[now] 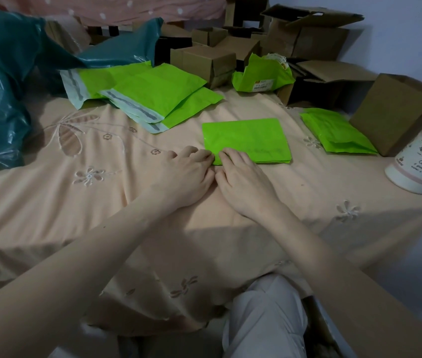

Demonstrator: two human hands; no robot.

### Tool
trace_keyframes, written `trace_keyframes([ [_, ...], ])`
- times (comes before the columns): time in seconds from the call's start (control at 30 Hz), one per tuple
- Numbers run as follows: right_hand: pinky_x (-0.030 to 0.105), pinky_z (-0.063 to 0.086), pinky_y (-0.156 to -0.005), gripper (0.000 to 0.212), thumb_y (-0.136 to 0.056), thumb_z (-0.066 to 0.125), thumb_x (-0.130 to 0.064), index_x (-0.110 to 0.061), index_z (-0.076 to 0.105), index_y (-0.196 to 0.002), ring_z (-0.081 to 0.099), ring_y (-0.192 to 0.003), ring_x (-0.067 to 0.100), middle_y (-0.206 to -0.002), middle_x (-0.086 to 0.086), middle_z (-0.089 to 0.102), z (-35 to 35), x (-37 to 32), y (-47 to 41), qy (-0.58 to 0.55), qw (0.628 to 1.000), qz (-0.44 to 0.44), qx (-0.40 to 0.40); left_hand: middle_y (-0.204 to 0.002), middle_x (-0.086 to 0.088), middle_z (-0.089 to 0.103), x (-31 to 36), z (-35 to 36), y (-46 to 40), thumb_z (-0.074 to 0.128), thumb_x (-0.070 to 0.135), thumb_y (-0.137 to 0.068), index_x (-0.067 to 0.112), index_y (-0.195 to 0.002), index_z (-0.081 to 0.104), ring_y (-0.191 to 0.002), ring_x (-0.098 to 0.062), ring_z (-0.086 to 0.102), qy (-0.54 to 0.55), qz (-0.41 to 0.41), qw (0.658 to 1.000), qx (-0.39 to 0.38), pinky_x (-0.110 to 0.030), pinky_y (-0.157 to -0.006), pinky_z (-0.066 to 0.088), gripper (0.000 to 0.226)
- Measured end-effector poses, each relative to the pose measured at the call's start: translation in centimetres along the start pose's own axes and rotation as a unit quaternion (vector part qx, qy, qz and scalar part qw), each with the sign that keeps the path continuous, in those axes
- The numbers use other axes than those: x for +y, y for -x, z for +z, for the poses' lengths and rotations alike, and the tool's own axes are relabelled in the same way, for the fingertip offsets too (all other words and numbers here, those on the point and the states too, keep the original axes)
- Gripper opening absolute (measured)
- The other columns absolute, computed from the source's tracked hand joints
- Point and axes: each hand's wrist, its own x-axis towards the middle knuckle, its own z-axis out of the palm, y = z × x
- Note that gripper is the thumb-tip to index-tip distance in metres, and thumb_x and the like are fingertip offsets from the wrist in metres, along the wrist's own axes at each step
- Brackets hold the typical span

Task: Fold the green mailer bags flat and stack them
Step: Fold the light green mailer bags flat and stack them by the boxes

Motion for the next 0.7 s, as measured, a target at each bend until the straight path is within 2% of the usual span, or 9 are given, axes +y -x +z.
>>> trace_keyframes([
  [0.1, 0.033, 0.027, -0.113, 0.061, -0.09, 0.018, -0.033, -0.004, 0.039, -0.14, 0.036, -0.133, 0.02, -0.146, 0.007, 0.041, 0.2, 0.0, 0.0, 0.004, 1.0, 0.004, 0.003, -0.145, 0.009, 0.042, 0.3, 0.1, -0.1, -0.014, 0.049, -0.069, 0.026, -0.142, 0.037, -0.129, -0.018, 0.041, -0.013, -0.016, 1.0, -0.021, -0.039, -0.09, 0.037, 0.092],
  [0.17, 0.034, 0.027, -0.114, 0.068, -0.087, 0.009, -0.037, -0.006, 0.039, -0.14, 0.034, -0.135, 0.02, -0.146, 0.006, 0.041, 0.3, 0.1, 0.0, 0.008, 1.0, 0.007, 0.009, -0.145, 0.009, 0.041, 0.5, 0.3, -0.2, -0.016, 0.049, -0.068, 0.029, -0.146, 0.028, -0.129, -0.02, 0.042, -0.025, -0.017, 0.999, -0.026, -0.038, -0.09, 0.037, 0.091],
  [0.27, 0.035, 0.029, -0.113, 0.074, -0.084, 0.006, -0.04, -0.007, 0.042, -0.139, 0.035, -0.134, 0.02, -0.145, 0.005, 0.042, 0.5, 0.4, 0.0, 0.01, 1.0, 0.006, 0.014, -0.144, 0.006, 0.043, 0.6, 0.5, -0.2, -0.016, 0.049, -0.069, 0.028, -0.145, 0.03, -0.127, -0.023, 0.043, -0.027, -0.018, 0.999, -0.021, -0.039, -0.089, 0.036, 0.091],
  [0.37, 0.036, 0.03, -0.112, 0.072, -0.085, 0.008, -0.041, -0.006, 0.041, -0.139, 0.035, -0.134, 0.021, -0.145, 0.007, 0.042, 0.4, 0.5, 0.1, -0.001, 1.0, 0.009, 0.011, -0.145, 0.005, 0.041, 1.0, 0.4, -0.2, -0.014, 0.049, -0.068, 0.026, -0.143, 0.036, -0.13, -0.021, 0.04, -0.008, -0.034, 0.999, -0.014, -0.039, -0.09, 0.034, 0.093],
  [0.47, 0.037, 0.029, -0.113, 0.069, -0.087, 0.013, -0.04, -0.003, 0.039, -0.14, 0.033, -0.136, 0.022, -0.147, 0.008, 0.038, 0.1, 1.1, 0.3, -0.02, 1.0, 0.023, 0.006, -0.151, 0.008, 0.032, 1.0, 0.4, -0.2, -0.015, 0.049, -0.068, 0.025, -0.142, 0.037, -0.134, -0.017, 0.033, 0.0, -0.029, 0.999, -0.017, -0.039, -0.094, 0.033, 0.094],
  [0.53, 0.036, 0.029, -0.112, 0.065, -0.09, 0.016, -0.038, -0.004, 0.038, -0.14, 0.032, -0.135, 0.022, -0.147, 0.007, 0.038, -0.3, 1.9, 0.6, -0.015, 0.999, 0.027, 0.008, -0.153, 0.01, 0.027, 0.9, 0.4, -0.3, -0.015, 0.049, -0.068, 0.025, -0.144, 0.034, -0.136, -0.015, 0.031, 0.002, -0.023, 1.0, -0.02, -0.039, -0.098, 0.033, 0.093],
  [0.63, 0.034, 0.024, -0.112, 0.051, -0.098, 0.03, -0.029, -0.007, 0.034, -0.143, 0.028, -0.137, 0.02, -0.15, 0.005, 0.033, -0.6, 3.1, 1.1, -0.003, 0.999, 0.035, -0.007, -0.155, 0.011, 0.023, 0.8, 0.5, -0.4, -0.011, 0.048, -0.076, 0.026, -0.147, 0.026, -0.138, -0.014, 0.028, 0.005, -0.025, 0.999, -0.037, -0.037, -0.102, 0.032, 0.083],
  [0.7, 0.035, 0.024, -0.112, 0.05, -0.099, 0.031, -0.028, -0.008, 0.033, -0.144, 0.026, -0.138, 0.02, -0.152, 0.004, 0.031, -0.8, 3.6, 1.2, -0.004, 0.999, 0.042, -0.014, -0.155, 0.012, 0.023, 0.7, 0.5, -0.4, -0.014, 0.05, -0.073, 0.027, -0.147, 0.025, -0.138, -0.015, 0.028, 0.008, -0.024, 0.999, -0.039, -0.037, -0.102, 0.031, 0.087],
])
